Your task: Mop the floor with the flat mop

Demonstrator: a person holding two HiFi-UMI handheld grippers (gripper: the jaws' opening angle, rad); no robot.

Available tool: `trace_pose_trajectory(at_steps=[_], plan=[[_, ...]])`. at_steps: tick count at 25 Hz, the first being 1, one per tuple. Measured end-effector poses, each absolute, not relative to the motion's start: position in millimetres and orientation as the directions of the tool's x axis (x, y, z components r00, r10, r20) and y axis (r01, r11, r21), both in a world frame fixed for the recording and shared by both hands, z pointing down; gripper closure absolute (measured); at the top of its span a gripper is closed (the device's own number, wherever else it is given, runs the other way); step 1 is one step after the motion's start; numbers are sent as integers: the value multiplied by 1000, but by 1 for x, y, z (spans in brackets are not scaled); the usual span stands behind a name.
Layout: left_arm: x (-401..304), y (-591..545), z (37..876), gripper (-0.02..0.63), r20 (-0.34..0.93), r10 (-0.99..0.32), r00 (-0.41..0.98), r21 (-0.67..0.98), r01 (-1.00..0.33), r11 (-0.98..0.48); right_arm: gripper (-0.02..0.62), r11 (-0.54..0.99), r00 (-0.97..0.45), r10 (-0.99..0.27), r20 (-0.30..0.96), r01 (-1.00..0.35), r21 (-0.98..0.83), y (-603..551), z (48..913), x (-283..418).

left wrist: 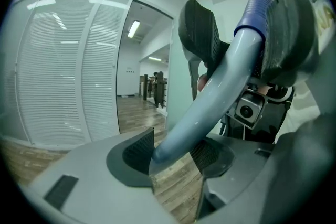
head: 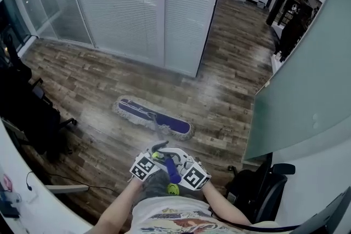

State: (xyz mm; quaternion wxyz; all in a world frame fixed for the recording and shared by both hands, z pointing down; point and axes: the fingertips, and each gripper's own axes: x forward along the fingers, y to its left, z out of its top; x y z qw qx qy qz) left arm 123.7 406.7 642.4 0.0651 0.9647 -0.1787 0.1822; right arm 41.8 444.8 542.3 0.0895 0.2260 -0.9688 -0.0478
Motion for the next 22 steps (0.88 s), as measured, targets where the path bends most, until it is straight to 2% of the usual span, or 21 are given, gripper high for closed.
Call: trace_pose_trajectory(at_steps=[4, 10, 22], plan=[[116, 387, 637, 423, 336, -337, 879, 74, -382, -921, 453, 914, -908, -401, 125, -387, 121, 425, 538, 34], [94, 339, 645, 423, 342, -341, 876, 67, -384, -921, 453, 922, -910, -377, 171, -351, 164, 378, 544, 14], [35, 167, 615, 423, 294, -353, 888, 114, -399, -910, 451, 922, -915, -380, 140, -362, 137, 204, 518, -51]])
